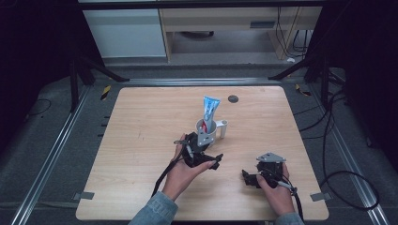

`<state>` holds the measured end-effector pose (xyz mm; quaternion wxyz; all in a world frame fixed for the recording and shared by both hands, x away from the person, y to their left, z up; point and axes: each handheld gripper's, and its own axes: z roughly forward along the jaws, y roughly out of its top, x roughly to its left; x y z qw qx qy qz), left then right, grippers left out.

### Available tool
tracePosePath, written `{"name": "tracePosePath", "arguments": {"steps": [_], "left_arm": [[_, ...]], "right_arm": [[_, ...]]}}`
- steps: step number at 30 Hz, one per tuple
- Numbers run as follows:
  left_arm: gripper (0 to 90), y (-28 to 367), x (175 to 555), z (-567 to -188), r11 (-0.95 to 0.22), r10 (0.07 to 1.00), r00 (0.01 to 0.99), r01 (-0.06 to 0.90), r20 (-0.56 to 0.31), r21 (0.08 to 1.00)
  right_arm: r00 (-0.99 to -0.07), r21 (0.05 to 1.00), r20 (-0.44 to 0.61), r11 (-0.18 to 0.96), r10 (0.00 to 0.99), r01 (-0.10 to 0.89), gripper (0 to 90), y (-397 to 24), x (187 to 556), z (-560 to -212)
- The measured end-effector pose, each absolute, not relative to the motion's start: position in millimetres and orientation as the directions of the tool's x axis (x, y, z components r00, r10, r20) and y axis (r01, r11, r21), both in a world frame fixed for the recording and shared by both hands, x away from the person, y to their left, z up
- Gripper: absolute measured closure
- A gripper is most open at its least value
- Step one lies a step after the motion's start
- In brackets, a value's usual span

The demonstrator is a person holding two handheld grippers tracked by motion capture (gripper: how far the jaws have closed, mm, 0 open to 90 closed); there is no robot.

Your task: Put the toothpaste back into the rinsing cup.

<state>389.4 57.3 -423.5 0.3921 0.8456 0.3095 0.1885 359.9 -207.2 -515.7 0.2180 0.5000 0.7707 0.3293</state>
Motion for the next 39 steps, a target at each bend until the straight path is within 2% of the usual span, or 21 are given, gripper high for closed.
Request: {"name": "tracePosePath", "arguments": {"steps": [21,39], "left_arm": [[6.5,91,392,-441,-0.512,0.712,0.698,0.445,0.073,0.735],[5.9,213,416,-453,-0.43,0.869,0.48,0.621,0.116,0.655]], "right_arm": [[-0.408,0.726,-0.001,0.281,0.913,0.628,0.4,-207,359,-516],[-0.408,0.726,0.001,0.28,0.913,0.628,0.4,-207,359,-516]]}}
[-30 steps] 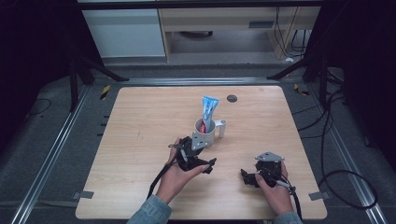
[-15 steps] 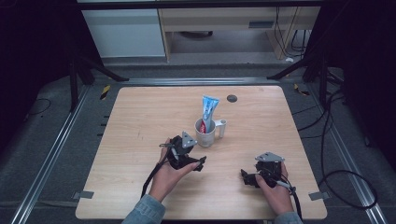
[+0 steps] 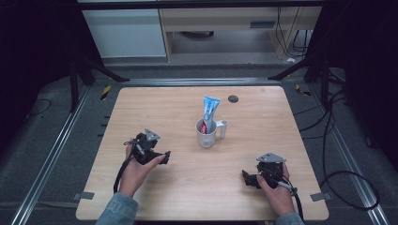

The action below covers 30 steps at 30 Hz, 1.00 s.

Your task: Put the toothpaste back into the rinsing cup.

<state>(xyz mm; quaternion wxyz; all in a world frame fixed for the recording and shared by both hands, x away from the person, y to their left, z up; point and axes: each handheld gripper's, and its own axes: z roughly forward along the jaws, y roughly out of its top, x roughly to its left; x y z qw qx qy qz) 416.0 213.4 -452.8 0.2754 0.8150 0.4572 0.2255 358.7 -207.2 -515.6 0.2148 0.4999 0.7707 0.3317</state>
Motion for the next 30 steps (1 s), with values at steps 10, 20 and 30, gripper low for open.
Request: {"name": "tracePosePath", "arguments": {"steps": [10,20,30], "left_arm": [[6.0,260,428,-466,-0.365,0.914,0.391,0.684,0.105,0.632],[5.7,284,440,-487,-0.327,0.932,0.354,0.718,0.081,0.615],[0.5,294,446,-505,-0.274,0.935,0.353,0.682,0.023,0.678]], "right_arm": [[-0.408,0.726,0.001,0.28,0.913,0.628,0.4,-207,359,-516],[-0.408,0.726,0.001,0.28,0.913,0.628,0.4,-207,359,-516],[-0.408,0.726,0.001,0.28,0.913,0.628,0.4,-207,359,-516]]}}
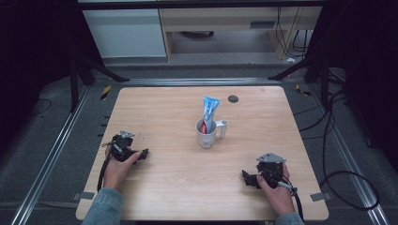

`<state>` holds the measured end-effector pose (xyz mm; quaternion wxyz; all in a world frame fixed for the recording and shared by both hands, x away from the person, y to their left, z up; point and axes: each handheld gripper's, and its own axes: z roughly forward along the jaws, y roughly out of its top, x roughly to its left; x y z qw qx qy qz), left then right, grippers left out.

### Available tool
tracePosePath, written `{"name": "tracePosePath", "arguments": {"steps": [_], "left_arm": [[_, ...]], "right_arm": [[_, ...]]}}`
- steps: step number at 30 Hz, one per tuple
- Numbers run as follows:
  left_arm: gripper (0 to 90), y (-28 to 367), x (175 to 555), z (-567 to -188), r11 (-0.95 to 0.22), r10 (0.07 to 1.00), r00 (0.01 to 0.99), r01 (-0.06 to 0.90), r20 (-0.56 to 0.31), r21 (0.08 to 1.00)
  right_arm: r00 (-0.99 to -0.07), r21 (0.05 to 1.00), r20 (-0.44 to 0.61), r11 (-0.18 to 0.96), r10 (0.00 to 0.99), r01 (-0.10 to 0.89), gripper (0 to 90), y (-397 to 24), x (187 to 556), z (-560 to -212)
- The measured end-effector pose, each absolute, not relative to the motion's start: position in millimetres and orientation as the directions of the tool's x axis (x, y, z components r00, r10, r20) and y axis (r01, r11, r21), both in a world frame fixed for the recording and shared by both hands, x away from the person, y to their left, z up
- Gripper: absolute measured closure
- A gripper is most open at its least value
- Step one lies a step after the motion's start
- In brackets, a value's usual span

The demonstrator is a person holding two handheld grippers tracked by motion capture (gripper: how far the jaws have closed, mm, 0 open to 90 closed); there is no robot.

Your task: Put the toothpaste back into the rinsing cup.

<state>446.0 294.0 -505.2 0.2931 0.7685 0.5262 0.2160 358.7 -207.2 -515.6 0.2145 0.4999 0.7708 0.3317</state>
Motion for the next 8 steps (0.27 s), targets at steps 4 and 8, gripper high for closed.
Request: {"name": "tracePosePath", "arguments": {"steps": [4,8], "left_arm": [[0.0,295.4,445.6,-509.1,-0.27,0.931,0.364,0.65,0.02,0.711],[0.0,295.4,445.6,-509.1,-0.269,0.931,0.364,0.65,0.02,0.711]], "right_arm": [[-0.408,0.726,0.001,0.28,0.913,0.628,0.4,-207.2,358.7,-515.6],[-0.408,0.726,0.001,0.28,0.913,0.628,0.4,-207.2,358.7,-515.6]]}}
